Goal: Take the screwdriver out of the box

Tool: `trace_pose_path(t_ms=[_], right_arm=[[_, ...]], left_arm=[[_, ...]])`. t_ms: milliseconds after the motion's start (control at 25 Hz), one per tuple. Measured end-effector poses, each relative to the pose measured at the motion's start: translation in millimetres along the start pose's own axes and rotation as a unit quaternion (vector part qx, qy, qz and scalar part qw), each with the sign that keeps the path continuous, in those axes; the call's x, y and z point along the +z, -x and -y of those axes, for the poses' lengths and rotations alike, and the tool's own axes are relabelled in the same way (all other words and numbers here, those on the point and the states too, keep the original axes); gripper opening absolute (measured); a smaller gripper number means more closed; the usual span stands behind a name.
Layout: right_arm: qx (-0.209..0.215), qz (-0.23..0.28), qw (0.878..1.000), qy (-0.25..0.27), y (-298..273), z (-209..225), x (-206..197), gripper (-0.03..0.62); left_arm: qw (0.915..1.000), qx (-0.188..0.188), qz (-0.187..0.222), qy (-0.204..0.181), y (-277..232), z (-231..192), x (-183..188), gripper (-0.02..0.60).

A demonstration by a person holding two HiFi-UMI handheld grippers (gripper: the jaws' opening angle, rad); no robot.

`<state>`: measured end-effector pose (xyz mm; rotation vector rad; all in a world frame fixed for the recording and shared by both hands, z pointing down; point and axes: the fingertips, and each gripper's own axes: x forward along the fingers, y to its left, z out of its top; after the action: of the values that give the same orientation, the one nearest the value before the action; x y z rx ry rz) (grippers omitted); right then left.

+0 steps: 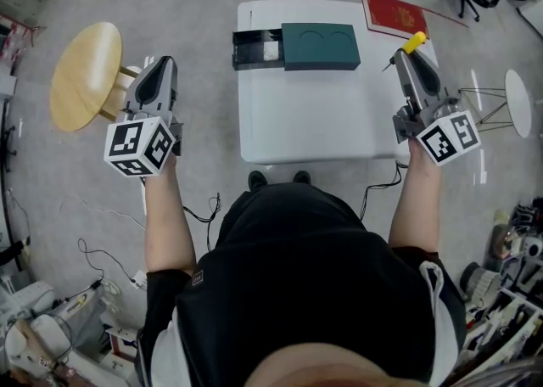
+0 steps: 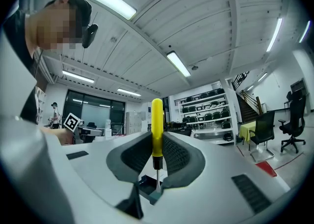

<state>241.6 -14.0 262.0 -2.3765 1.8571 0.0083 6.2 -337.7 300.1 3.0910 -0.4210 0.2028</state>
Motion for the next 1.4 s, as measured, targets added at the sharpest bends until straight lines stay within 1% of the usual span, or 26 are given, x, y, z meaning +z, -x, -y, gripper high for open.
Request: trace_pose_path(t_ms=[160, 480, 1400], right_arm=[[0.003, -0.001, 1.0, -0.001, -4, -4, 1, 0.077], [0.003, -0.003, 1.0, -0.004, -8, -5, -2, 0.077], [0.003, -0.006, 1.0, -0.008, -13, -13, -3, 0.077]], left_arm=[[1.0, -0.003, 0.001, -0.003, -2, 1, 2, 0.029], [1.0, -0.001, -0.003, 0.004, -1, -4, -7, 0.029], [1.0, -0.003, -0.002, 0.005, 2, -9, -7, 0.029]])
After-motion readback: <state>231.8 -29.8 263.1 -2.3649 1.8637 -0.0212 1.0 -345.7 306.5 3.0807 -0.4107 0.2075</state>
